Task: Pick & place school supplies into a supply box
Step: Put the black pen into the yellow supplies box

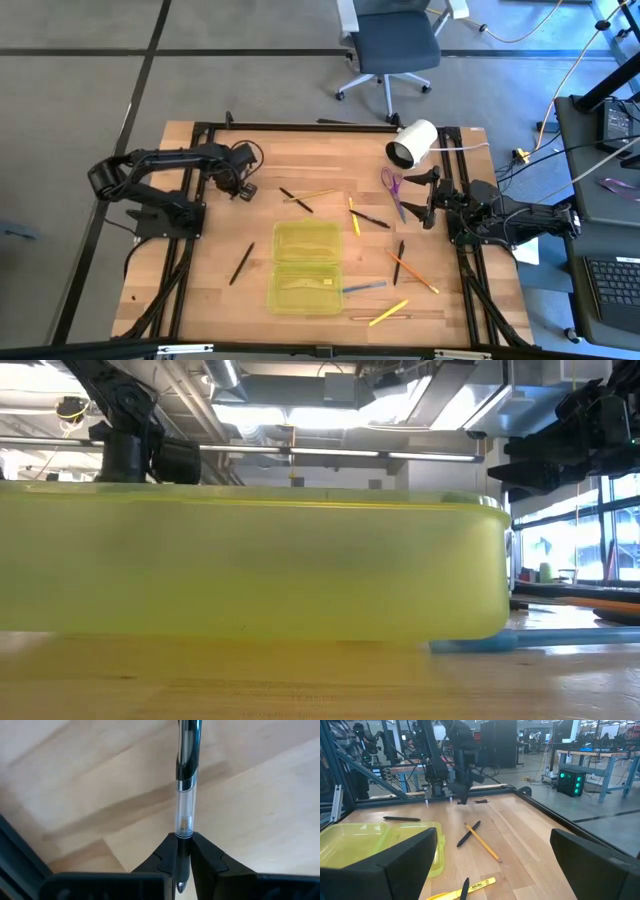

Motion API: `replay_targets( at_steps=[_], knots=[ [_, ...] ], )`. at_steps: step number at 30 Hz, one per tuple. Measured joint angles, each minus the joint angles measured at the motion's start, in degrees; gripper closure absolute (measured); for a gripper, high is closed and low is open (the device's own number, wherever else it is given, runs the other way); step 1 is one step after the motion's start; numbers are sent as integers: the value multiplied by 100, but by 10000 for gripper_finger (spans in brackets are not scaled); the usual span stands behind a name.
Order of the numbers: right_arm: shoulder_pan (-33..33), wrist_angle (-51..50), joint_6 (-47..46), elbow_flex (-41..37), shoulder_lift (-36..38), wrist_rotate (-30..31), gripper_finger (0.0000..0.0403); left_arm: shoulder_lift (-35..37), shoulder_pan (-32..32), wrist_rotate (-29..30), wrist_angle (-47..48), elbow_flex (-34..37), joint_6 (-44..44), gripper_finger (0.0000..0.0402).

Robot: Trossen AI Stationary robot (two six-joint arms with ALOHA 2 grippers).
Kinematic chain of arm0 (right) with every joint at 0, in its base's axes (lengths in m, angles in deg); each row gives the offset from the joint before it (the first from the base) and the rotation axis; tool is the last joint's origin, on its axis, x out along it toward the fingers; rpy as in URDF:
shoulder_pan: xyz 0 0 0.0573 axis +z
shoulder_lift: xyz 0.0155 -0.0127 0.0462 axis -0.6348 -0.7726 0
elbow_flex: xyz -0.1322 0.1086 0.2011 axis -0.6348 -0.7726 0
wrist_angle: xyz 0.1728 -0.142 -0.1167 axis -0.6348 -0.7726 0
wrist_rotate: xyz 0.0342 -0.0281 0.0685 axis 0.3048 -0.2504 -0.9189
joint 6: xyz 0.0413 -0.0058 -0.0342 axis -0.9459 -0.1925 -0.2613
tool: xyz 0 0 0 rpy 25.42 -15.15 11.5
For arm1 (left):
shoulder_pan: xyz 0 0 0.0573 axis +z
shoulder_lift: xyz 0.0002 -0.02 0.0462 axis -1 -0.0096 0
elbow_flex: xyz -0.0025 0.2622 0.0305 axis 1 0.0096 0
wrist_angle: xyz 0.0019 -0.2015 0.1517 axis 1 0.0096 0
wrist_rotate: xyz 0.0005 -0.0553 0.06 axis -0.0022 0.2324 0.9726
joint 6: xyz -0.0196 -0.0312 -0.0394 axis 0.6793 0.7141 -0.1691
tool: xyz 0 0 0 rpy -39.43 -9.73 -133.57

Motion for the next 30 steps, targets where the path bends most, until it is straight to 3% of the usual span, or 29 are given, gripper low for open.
replay_targets(
  at_steps=[8,11,17,20,24,30],
  knots=[
    [0,0,-17,0,0,0,12,672,-536,-833,-547,-558,-435,378],
    [0,0,-17,0,0,0,12,831,-996,-1135,-1059,-759,-584,379],
    [0,0,-114,0,0,0,12,800,-2293,-1115,-1667,-1343,-590,379],
    [0,0,-177,0,0,1,12,668,-3040,-800,-1721,-1726,-370,379],
    [-1,-1,-176,0,-2,0,12,317,-4049,93,-1739,-2359,-330,379],
    [-2,-2,-162,0,-2,-2,12,-704,-5216,850,-1761,-3355,-91,379]
  ],
)
